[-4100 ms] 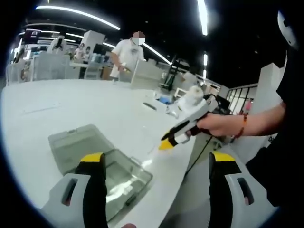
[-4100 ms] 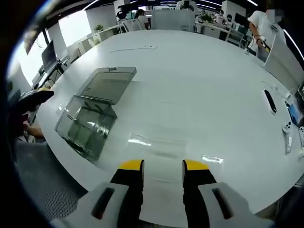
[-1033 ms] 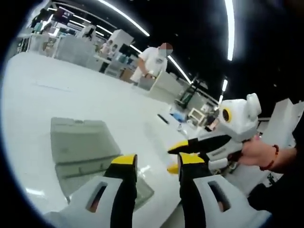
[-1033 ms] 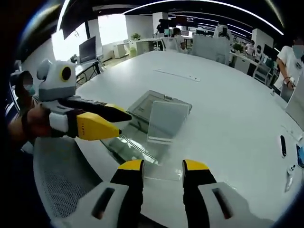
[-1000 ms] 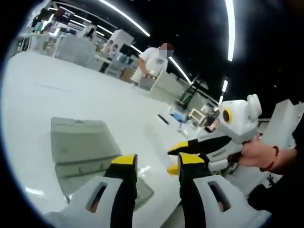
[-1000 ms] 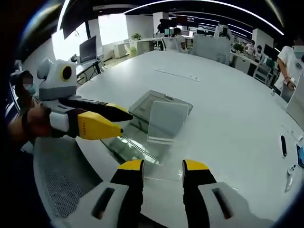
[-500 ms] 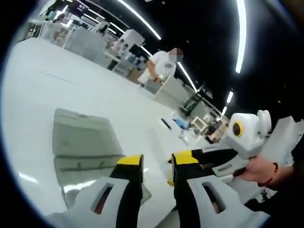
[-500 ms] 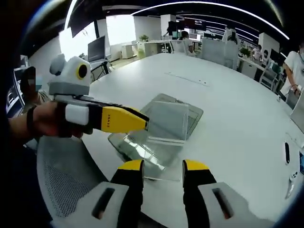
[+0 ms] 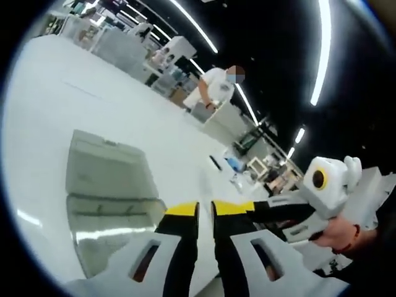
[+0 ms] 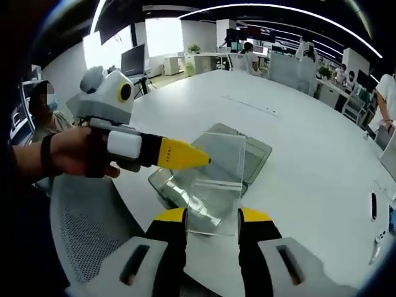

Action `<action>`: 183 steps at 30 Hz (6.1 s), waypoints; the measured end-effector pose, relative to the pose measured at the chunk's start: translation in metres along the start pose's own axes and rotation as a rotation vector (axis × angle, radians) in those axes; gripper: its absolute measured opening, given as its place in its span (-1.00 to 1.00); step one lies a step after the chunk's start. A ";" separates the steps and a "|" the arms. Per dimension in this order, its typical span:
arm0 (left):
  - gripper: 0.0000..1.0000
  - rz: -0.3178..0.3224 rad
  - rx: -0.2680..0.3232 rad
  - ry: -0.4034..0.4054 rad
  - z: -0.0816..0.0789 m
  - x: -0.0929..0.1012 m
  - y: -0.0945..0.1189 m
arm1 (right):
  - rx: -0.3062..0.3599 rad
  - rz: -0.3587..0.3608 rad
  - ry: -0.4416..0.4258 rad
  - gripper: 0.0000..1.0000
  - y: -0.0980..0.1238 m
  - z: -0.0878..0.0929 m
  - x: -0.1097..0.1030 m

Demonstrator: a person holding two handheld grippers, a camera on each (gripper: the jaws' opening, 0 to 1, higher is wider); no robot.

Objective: Insert the divider into the dual guide fixture by aligning both edges with the guide slots and pushing it downward to the bottom, including one-sided entry, uneven engagement, binding, and posture correction.

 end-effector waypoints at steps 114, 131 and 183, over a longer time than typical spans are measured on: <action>-1.00 0.515 0.172 0.261 -0.010 0.023 0.052 | 0.345 -0.727 -0.495 -0.93 0.024 -0.026 -0.019; -0.78 0.423 0.265 0.170 -0.011 0.016 0.055 | 0.300 -0.684 -0.524 -1.00 0.023 -0.031 -0.015; 0.09 0.121 -0.011 -0.523 -0.006 0.014 0.092 | -0.126 -0.250 -0.654 -1.00 -0.042 -0.031 0.014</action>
Point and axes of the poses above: the point that each gripper's makers call its tool centre point, and the gripper's own axes: y roughly backward along the fingers, x roughly to its right, z roughly out of its underside, the point moved 9 cm from there along y, roughly backward along the fingers, and after that the axes turned 3 degrees about z, right-handed, at the moved point
